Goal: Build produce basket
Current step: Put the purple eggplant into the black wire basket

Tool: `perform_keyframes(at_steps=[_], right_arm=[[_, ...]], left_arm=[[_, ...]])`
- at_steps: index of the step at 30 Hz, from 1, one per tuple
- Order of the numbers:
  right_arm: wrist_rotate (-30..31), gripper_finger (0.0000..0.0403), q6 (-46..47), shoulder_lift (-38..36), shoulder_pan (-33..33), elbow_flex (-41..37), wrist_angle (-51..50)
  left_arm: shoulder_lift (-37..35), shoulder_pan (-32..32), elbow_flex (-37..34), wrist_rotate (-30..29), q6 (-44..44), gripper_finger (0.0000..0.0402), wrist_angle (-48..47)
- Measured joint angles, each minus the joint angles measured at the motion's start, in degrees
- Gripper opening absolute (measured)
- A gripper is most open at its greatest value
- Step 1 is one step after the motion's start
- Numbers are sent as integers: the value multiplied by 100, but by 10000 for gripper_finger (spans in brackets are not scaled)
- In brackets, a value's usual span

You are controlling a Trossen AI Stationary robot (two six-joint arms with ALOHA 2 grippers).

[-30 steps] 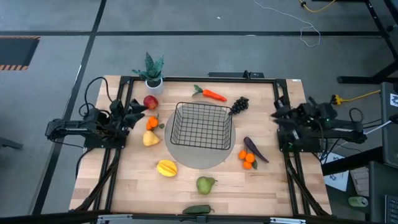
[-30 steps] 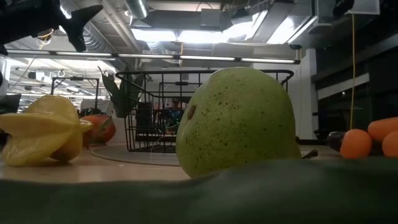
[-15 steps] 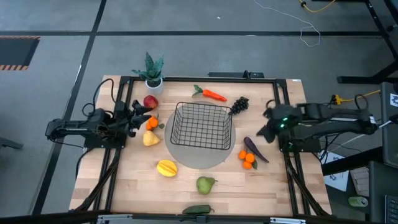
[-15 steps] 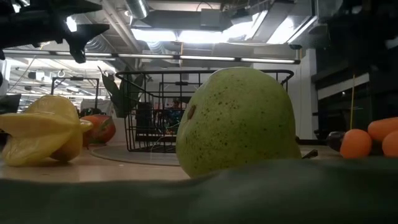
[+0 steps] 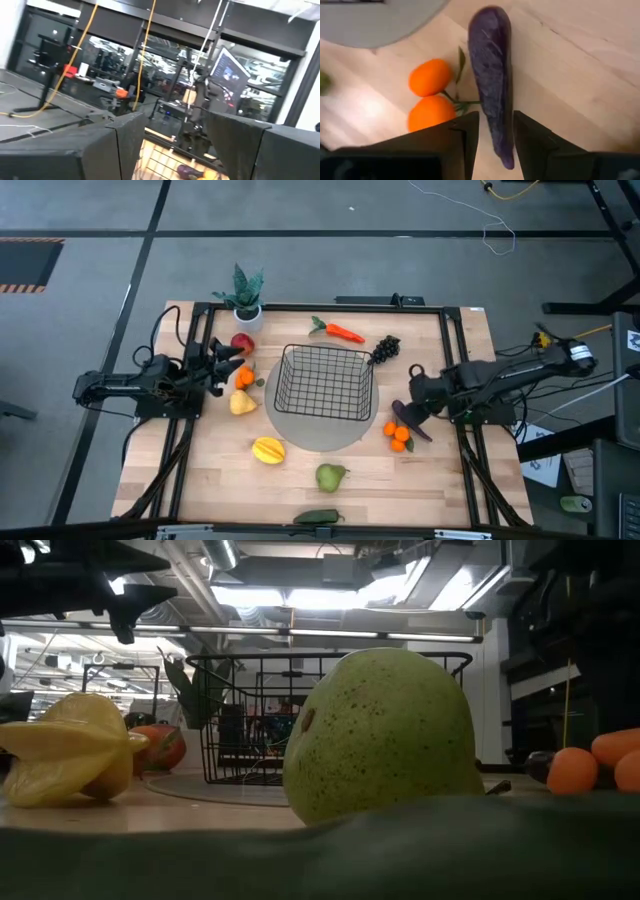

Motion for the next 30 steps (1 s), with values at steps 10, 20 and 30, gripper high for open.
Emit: perform_keyframes(at_steps=[10, 20, 30], right_arm=[[-72, 110, -47, 1140, 317, 0, 766], [-94, 110, -152, 2293, 317, -44, 1000], [397, 110, -229, 2221, 314, 467, 910]], left_arm=[[0, -1, 0, -517, 289, 202, 2], [0, 1, 0, -566, 293, 202, -15], [0, 1, 0, -565, 292, 202, -37]])
